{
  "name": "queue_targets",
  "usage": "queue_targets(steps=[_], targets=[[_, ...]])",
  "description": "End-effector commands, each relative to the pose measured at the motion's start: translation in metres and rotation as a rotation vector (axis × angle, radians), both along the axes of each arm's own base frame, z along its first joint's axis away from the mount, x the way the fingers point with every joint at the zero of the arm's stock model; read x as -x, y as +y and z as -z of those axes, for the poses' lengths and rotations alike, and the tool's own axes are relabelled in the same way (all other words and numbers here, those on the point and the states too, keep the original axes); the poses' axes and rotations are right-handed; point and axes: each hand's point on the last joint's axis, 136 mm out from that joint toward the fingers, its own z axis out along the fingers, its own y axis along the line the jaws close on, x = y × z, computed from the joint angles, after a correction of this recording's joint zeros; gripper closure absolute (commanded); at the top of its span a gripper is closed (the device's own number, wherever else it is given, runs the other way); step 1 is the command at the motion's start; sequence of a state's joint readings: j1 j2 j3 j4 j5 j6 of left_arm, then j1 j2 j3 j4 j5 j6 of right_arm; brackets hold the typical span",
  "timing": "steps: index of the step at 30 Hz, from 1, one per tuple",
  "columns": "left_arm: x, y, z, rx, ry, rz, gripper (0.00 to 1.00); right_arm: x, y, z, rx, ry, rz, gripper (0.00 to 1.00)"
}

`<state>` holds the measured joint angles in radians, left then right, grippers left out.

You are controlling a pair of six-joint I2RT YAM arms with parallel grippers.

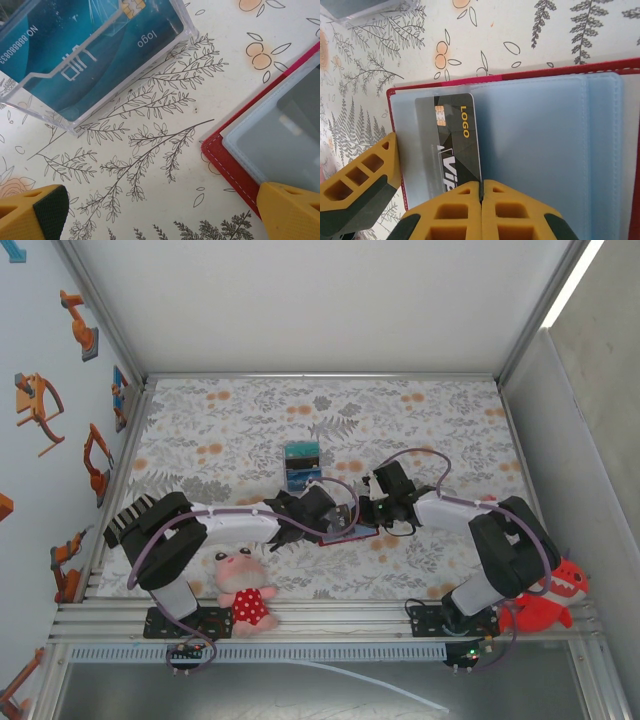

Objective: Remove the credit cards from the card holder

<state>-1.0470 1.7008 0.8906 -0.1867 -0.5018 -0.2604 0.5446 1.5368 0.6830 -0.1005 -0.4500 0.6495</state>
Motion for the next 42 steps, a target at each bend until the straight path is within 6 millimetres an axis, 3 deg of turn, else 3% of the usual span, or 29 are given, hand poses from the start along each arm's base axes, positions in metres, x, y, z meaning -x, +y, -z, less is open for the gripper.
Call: queue_targets(steps=[1, 5, 11, 22, 33, 42], targets=[[-0.009, -0.012, -0.027, 0.039, -0.062, 0.027, 0.03, -0.007, -0.003, -0.01, 0.012, -0.037, 0.004, 1.0], [-0.014, -0.025, -0.034, 0.086, -0.092, 0.053, 0.03, -0.007, -0.002, -0.011, 0.008, -0.039, 0.004, 1.0], [-0.018, -0.039, -0.023, 0.095, -0.08, 0.075, 0.03, -0.006, -0.002, -0.013, -0.001, -0.036, 0.007, 1.0], [-0.012, -0.031, 0.002, 0.035, -0.028, 0.068, 0.03, -0.004, 0.006, -0.022, -0.109, -0.047, 0.037, 0.98], [-0.007, -0.028, 0.007, 0.052, -0.002, 0.056, 0.03, -0.004, 0.018, -0.026, -0.254, -0.055, 0.047, 0.84], [-0.006, -0.029, 0.004, 0.067, -0.002, 0.049, 0.03, -0.007, 0.023, -0.016, -0.276, -0.041, 0.052, 0.84]])
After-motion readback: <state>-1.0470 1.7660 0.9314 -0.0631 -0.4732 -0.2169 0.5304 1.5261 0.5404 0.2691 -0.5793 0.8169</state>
